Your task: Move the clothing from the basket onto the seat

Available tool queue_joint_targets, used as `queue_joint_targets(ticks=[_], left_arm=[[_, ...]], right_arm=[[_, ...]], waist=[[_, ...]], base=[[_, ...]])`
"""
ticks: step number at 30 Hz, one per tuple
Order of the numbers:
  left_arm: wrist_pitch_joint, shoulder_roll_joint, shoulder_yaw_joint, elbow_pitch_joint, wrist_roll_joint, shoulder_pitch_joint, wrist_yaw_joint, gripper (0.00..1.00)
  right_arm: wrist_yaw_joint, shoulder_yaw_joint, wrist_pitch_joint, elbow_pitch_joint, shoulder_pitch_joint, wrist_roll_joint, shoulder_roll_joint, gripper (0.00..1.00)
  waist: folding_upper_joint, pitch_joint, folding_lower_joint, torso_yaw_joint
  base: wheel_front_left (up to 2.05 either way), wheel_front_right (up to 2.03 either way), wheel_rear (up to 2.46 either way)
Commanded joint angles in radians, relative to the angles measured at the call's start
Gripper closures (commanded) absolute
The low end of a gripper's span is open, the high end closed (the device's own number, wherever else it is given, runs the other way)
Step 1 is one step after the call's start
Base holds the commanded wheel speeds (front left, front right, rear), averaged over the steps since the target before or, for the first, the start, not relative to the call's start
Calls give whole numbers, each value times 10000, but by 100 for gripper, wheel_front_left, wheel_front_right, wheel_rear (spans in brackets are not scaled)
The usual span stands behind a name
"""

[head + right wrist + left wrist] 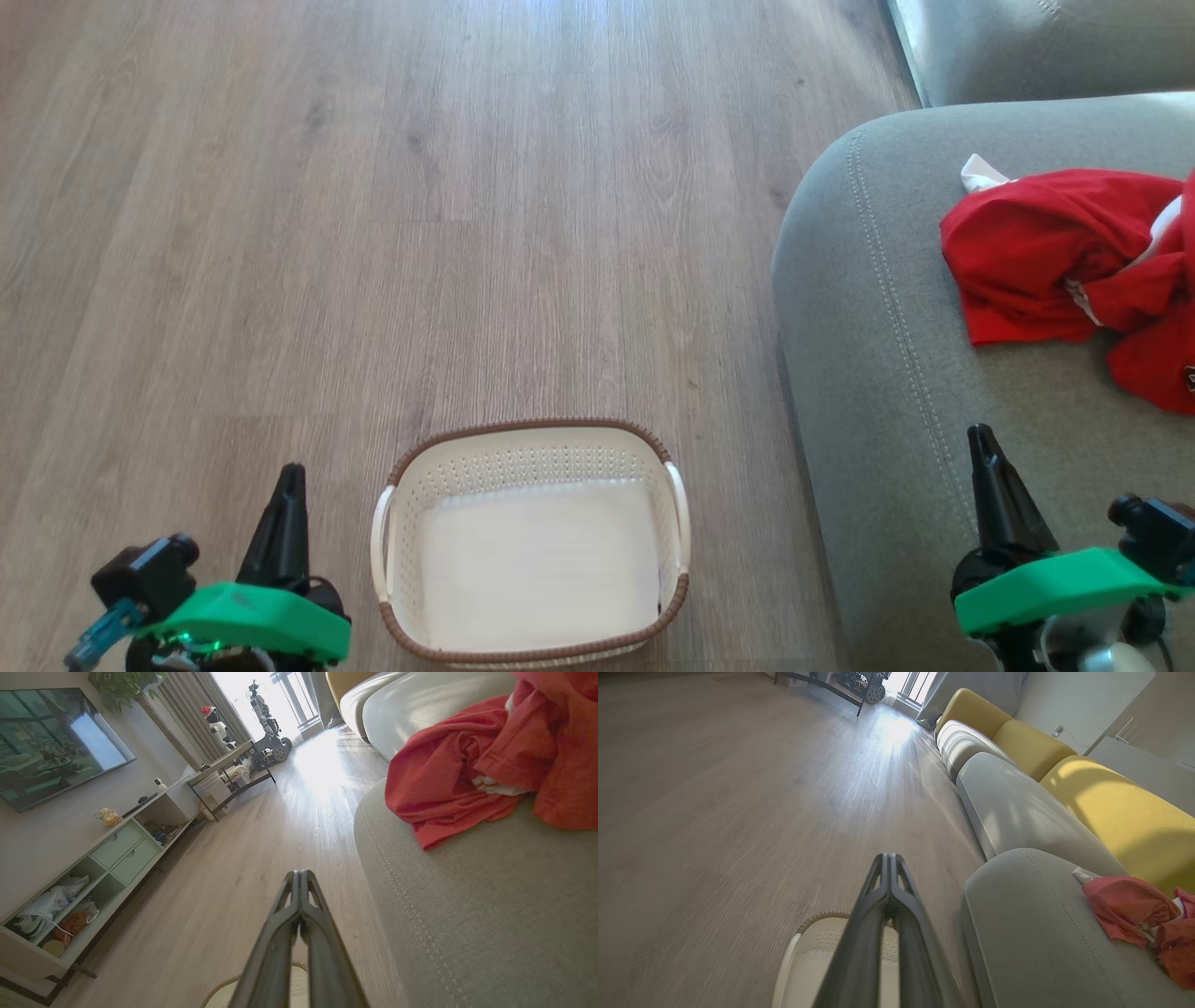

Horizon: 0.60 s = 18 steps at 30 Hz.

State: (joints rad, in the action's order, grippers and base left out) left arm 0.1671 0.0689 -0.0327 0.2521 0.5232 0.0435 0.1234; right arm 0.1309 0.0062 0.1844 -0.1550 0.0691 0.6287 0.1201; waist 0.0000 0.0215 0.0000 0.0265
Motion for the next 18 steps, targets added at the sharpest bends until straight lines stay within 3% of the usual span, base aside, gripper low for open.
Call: queue_joint_targets(ticks=[1, 18], left_arm=[[-79, 42, 201, -302, 302, -474, 18, 100], [-568, 1, 429, -260, 2194, -661, 27, 100]], right_arm=[[1, -44, -94, 263, -450, 298, -6, 100], [1, -171, -547, 59, -680, 2069, -72, 100]], waist=[[0, -3, 0, -4], [0, -36, 0, -51]], base=[[0, 0, 0], [0, 0, 0]])
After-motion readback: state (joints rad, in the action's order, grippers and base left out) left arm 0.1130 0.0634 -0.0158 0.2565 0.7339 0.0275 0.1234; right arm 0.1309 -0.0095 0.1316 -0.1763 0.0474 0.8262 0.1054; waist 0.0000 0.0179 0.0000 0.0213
